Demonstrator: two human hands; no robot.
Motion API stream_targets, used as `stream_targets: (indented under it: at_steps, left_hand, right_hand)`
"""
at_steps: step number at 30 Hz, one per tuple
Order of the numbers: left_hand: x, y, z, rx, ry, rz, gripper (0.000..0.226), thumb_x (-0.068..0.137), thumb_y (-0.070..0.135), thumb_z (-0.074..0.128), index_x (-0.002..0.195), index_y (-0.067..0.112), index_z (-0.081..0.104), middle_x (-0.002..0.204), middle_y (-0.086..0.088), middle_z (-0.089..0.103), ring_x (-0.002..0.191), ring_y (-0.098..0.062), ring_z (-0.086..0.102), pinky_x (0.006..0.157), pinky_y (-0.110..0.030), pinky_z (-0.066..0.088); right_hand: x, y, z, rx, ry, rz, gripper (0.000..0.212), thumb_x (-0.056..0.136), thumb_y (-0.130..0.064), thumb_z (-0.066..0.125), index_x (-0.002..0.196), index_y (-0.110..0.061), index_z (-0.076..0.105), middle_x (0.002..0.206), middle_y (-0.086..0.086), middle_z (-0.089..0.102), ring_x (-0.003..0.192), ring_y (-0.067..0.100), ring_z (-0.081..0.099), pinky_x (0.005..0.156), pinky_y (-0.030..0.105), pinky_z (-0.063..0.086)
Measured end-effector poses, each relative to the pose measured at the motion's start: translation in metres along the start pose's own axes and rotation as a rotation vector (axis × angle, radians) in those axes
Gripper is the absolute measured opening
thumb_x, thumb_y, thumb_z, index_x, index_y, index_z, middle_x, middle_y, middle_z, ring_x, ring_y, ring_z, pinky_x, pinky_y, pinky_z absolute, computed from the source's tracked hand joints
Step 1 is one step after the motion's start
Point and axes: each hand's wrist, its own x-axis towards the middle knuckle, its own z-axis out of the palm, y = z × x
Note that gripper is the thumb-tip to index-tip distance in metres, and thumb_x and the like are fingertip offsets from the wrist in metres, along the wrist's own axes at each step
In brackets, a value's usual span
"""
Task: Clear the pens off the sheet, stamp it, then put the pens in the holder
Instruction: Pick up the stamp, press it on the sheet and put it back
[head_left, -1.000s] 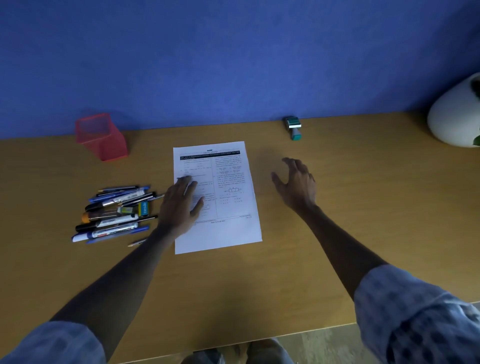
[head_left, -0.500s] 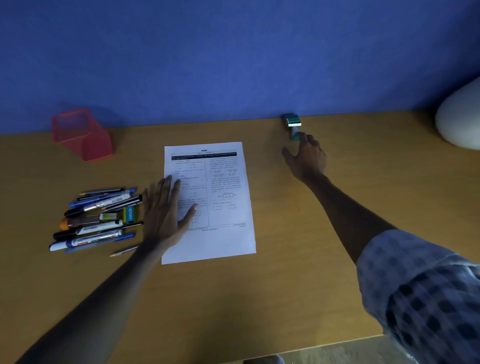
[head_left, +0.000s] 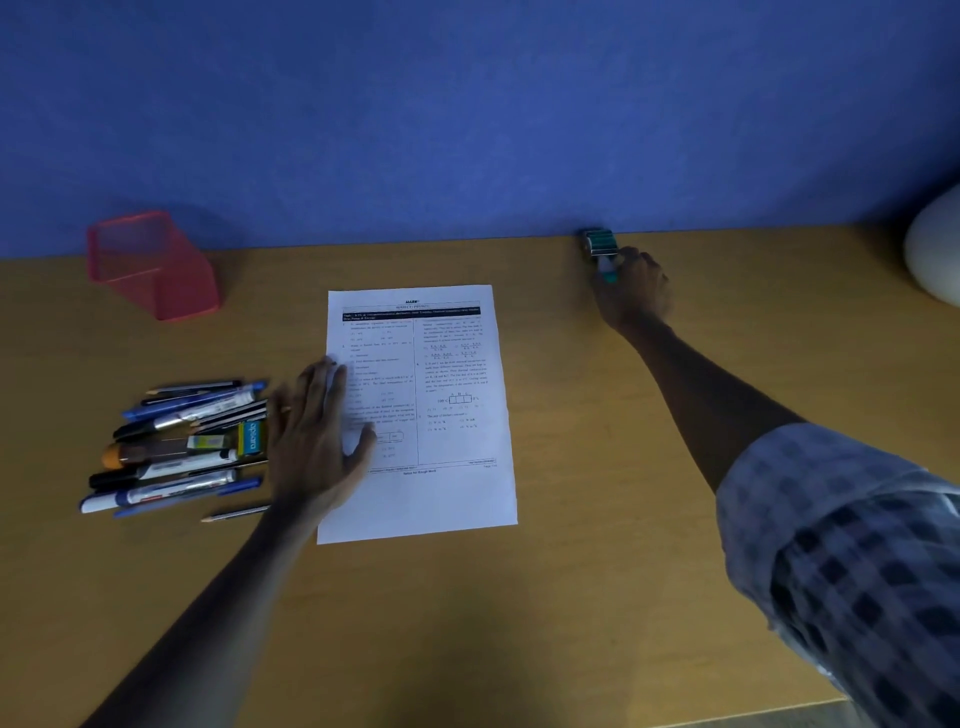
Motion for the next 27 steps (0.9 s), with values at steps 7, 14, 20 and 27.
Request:
stream_targets:
  at_steps: [7,14,20,27]
  left_hand:
    - [0.001,-0.002,0.001,-0.008,0.012,0.003,0.075,0.088,0.057,0.034,0.148,0.012,0.032,0.158,-0.006,0.030,0.146,-0.027,0.027,0.120,-0.051,0.012]
    - [0.004,-0.001,0.000,-0.012,0.003,-0.007,0.076,0.088,0.061,0.033,0.147,0.015,0.033,0.157,-0.004,0.031,0.145,-0.024,0.029,0.119,-0.051,0.016]
    - [0.004,0.003,-0.002,-0.040,-0.014,-0.016,0.075,0.089,0.058,0.032,0.150,0.015,0.028,0.159,-0.004,0.027,0.147,-0.024,0.024,0.120,-0.053,0.013]
    - [-0.002,0.005,-0.009,-0.068,0.001,0.031,0.070,0.085,0.042,0.033,0.144,0.006,0.038,0.159,-0.010,0.027,0.148,-0.030,0.022,0.122,-0.052,0.008]
  right_hand:
    - [-0.001,-0.003,0.005,0.004,0.066,0.021,0.037,0.093,-0.030,0.050,0.109,-0.001,0.065,0.109,0.018,0.066,0.097,0.036,0.064,0.079,0.039,0.051]
    - [-0.012,0.006,-0.003,0.110,0.160,-0.031,0.043,0.095,-0.038,0.051,0.107,0.001,0.067,0.107,0.021,0.066,0.090,0.039,0.064,0.072,0.036,0.046]
    - [-0.026,0.009,-0.016,0.232,0.273,-0.129,0.036,0.097,-0.032,0.048,0.099,-0.001,0.067,0.091,0.017,0.070,0.075,0.030,0.064,0.059,0.023,0.031]
    - [-0.065,-0.001,-0.050,0.568,0.265,-0.233,0.028,0.098,-0.025,0.048,0.111,-0.006,0.064,0.104,0.008,0.069,0.089,0.018,0.064,0.061,0.009,0.047]
